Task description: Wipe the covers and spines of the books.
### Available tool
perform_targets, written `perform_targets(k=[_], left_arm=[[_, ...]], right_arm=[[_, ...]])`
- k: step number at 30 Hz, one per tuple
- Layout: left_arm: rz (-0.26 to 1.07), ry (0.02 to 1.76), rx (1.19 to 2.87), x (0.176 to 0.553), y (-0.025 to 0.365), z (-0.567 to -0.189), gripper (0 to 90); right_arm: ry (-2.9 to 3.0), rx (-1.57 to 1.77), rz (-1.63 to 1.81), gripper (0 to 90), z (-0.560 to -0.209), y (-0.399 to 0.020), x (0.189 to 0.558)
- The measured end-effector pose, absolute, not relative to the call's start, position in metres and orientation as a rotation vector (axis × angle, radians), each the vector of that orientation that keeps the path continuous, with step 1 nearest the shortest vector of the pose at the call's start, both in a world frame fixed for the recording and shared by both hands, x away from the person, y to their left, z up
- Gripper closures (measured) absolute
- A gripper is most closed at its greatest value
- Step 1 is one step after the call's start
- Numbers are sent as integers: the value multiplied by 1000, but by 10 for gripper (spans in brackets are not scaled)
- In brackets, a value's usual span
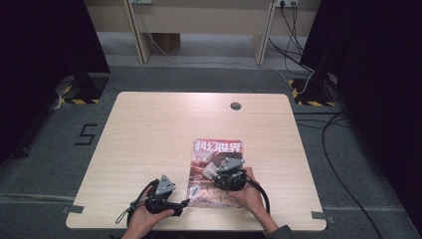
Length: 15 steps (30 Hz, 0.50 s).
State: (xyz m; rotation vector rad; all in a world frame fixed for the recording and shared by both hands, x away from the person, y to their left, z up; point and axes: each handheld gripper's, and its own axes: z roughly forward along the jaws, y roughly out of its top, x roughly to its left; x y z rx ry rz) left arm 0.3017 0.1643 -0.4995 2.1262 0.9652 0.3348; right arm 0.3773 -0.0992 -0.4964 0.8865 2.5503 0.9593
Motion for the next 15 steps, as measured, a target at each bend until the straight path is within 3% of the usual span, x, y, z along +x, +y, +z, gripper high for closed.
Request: perform_targets(k=[8, 15], left_arm=[[337, 965, 2129, 301, 164, -500, 227], [344, 971, 2114, 303, 167, -498, 226]], right_arm=[[2422, 1070, 928, 729, -496, -149, 400], [2422, 1052, 907, 730, -496, -146, 398]])
